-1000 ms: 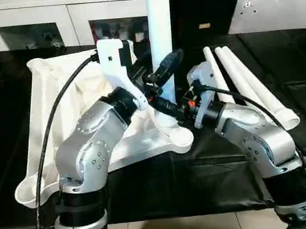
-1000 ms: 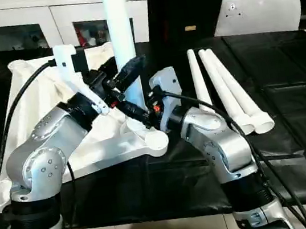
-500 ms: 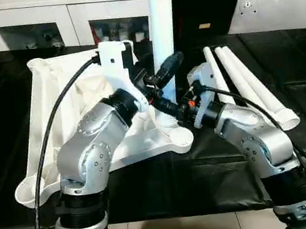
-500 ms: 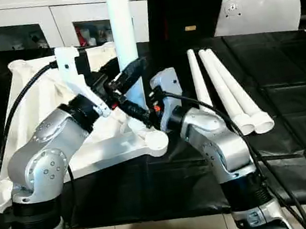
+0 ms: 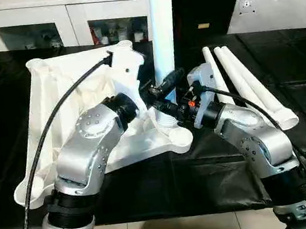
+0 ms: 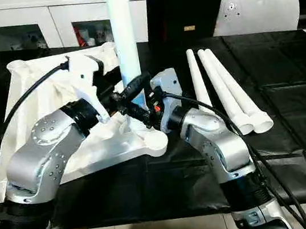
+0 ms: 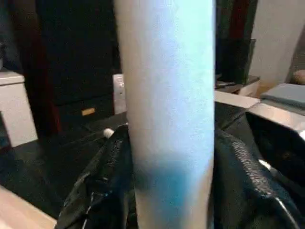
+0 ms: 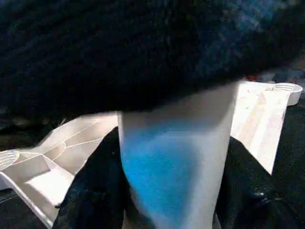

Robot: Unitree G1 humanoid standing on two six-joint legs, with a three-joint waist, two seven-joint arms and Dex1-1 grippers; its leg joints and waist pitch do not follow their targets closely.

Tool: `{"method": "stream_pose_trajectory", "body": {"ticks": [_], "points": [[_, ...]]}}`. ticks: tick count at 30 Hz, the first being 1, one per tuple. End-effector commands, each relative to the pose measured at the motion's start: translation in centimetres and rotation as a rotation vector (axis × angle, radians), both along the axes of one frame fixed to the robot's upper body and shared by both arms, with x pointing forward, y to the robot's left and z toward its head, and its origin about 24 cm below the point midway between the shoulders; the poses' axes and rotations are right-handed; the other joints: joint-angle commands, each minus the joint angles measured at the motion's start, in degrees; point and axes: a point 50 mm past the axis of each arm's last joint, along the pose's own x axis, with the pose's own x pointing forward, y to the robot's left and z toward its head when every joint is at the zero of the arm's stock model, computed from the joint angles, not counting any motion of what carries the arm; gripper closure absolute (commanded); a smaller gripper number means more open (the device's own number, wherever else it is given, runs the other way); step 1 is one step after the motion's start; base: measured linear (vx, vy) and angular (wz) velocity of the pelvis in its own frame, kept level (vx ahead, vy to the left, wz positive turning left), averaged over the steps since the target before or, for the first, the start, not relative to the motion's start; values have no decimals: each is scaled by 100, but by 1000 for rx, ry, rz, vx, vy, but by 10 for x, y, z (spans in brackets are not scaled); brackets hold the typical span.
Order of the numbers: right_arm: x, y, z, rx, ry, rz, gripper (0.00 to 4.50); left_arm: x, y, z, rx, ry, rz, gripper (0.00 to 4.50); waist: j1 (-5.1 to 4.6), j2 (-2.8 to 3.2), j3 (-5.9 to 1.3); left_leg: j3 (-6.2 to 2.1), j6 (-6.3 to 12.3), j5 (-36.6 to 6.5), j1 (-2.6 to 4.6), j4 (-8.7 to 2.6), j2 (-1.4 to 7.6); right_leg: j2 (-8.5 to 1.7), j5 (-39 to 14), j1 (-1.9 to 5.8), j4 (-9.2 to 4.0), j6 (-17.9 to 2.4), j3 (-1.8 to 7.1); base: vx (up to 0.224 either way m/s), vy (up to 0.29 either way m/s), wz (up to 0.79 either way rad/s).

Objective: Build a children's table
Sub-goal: Pick table leg

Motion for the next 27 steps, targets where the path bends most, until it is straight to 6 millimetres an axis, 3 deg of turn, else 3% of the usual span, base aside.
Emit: {"method": "stream_pose_trajectory", "body": {"ticks": [1, 10, 16, 18, 22, 23, 27], "points": [[2, -5, 6, 1, -33, -16, 255, 2, 2, -3, 21, -4, 11, 245, -11, 10, -435, 4, 2, -454, -15, -416, 184, -364, -1020, 358, -426, -941, 258, 0, 0, 0], [3, -4, 7, -6, -37, -5, 255, 1, 0, 0, -179, 102, -15, 255, -34, -25, -434, 24, 52, -449, -25, -395, 177, -366, -1071, 363, -434, -1009, 260, 0, 0, 0], [4, -4, 7, -25, -26, -14, 255, 6, 4, 6, -313, 163, 9, 257, -36, -42, -427, 24, 123, -449, -25, -393, 174, -356, -1198, 353, -453, -948, 255, 0, 0, 0], [4, -5, 9, 14, -7, 1, 185, 10, 8, 7, -314, 164, 20, 257, -29, -36, -432, 24, 135, -463, -13, -394, 163, -351, -1280, 347, -466, -887, 256, 0, 0, 0], [3, -13, 22, 102, -4, 43, 172, 15, 15, 10, -304, 170, 21, 257, -30, -39, -440, 19, 162, -394, -14, -396, 170, -351, -1097, 357, -447, -910, 253, 0, 0, 0], [3, -13, 22, 104, -4, 45, 146, 15, 15, 10, -304, 171, 21, 257, -24, -40, -443, 17, 196, -377, -10, -391, 168, -346, -1046, 363, -438, -913, 254, 0, 0, 0], [-3, -26, 31, 122, 11, 126, 116, 19, 20, 14, -301, 182, -12, 257, -8, -38, -450, 21, 258, -245, -13, -378, 161, -343, -875, 384, -425, -983, 251, 0, 0, 0]]}}
